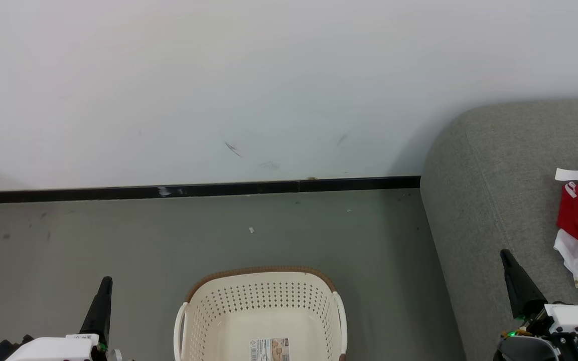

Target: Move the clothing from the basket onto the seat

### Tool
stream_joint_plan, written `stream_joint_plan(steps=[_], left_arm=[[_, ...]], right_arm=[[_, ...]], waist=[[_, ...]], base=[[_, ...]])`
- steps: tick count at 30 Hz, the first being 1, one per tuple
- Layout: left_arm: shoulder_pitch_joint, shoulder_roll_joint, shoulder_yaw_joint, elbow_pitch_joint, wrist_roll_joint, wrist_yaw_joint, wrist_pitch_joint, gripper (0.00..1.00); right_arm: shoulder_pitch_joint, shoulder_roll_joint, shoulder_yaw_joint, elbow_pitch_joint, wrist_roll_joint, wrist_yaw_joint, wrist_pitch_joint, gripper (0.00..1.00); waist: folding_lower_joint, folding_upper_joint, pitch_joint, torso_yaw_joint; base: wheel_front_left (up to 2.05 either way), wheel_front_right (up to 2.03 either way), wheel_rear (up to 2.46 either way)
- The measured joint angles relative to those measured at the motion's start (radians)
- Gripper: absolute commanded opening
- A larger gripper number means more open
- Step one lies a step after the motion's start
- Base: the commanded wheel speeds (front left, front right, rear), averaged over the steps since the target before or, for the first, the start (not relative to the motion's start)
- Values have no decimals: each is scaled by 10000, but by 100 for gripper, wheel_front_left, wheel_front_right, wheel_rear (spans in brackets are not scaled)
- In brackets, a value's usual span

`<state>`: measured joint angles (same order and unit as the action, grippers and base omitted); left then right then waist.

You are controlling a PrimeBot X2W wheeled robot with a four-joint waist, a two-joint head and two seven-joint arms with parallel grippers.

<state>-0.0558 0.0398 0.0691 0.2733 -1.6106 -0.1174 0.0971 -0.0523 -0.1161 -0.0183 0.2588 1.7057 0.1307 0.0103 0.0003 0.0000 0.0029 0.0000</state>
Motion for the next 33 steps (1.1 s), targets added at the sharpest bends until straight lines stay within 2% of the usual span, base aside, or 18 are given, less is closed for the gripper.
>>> stream_joint_plan(steps=[33], left_arm=[[-35, -4, 17, 36, 0, -10, 31, 0]], right_arm=[[-1, 35, -44, 10, -10, 0, 73, 0]], waist=[[-1, 0, -1, 1]], base=[[0, 0, 0]])
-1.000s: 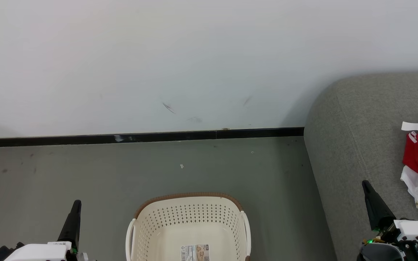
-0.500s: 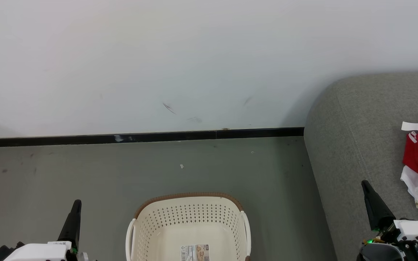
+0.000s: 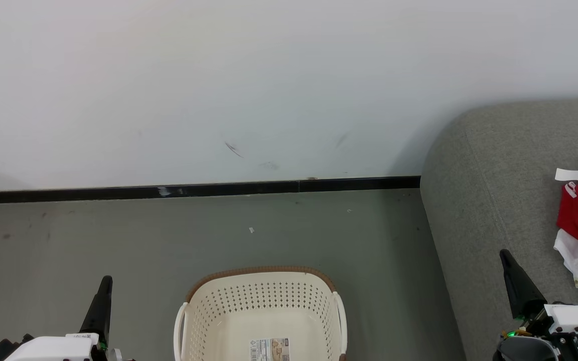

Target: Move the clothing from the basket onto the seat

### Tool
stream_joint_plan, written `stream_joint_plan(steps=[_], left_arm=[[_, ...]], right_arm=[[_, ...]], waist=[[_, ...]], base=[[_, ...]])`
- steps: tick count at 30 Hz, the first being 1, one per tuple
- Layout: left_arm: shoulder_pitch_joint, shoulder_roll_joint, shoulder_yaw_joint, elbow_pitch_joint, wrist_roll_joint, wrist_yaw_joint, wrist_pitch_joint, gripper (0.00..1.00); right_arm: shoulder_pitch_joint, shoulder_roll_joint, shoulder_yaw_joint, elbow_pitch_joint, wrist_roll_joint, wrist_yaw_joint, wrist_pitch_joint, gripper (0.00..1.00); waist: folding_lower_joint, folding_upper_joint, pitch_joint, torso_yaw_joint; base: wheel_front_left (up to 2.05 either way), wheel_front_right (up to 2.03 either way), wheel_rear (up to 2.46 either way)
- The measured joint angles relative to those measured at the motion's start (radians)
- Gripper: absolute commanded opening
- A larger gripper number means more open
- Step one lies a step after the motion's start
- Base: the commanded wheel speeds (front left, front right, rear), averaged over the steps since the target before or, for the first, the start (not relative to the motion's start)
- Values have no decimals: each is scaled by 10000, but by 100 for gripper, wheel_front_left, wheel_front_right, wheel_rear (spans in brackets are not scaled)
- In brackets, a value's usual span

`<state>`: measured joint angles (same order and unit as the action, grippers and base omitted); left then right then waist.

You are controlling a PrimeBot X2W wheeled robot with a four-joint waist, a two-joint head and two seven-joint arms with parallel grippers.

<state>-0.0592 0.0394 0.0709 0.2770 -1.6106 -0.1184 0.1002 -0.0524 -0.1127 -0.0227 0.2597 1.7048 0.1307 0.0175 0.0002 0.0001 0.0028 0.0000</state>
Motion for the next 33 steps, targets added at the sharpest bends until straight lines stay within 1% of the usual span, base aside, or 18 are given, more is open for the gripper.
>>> stream_joint_plan(steps=[33], left_arm=[[-2, 0, 8, 13, 0, 0, 0, 0]], right_arm=[[0, 27, -52, 8, -21, 0, 17, 0]], waist=[[-1, 0, 0, 0]], base=[[0, 0, 0]])
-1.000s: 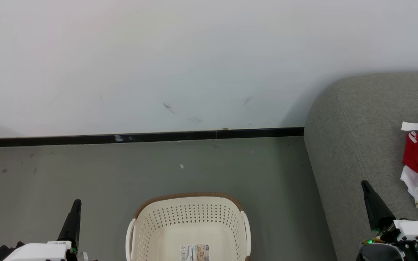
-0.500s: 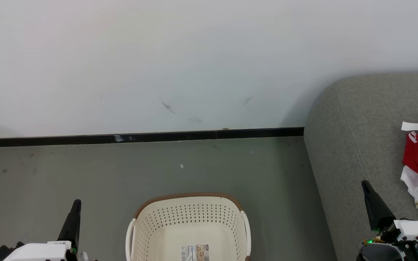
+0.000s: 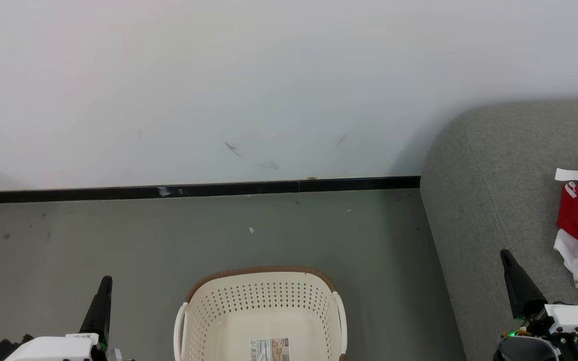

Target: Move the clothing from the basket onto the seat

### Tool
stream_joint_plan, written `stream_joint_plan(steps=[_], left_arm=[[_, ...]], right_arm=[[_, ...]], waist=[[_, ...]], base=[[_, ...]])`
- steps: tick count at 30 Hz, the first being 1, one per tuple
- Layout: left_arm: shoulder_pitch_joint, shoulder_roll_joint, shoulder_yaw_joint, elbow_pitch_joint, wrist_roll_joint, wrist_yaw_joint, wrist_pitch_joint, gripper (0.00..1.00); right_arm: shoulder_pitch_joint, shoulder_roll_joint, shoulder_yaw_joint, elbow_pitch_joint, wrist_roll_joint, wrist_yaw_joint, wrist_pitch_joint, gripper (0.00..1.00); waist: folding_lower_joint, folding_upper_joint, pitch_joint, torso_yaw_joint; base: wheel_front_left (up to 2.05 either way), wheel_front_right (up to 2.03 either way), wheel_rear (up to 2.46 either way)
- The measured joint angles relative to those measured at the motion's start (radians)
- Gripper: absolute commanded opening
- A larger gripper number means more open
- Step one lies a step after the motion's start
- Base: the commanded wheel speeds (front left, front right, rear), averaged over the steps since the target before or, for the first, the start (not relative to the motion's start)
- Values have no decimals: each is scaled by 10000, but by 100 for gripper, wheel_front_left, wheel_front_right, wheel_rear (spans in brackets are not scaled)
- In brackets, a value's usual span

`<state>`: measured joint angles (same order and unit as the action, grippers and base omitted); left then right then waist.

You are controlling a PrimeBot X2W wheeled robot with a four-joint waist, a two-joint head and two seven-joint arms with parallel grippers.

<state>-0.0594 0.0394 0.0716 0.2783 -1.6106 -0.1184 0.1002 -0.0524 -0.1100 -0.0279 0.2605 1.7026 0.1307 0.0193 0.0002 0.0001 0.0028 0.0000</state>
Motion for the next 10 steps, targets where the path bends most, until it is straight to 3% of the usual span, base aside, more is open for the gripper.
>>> stream_joint_plan(steps=[10], left_arm=[[0, -2, 2, 2, 0, 0, 0, 0]], right_arm=[[0, 27, -21, 2, -10, 0, 2, 0]], waist=[[0, 0, 0, 0]], base=[[0, 0, 0]])
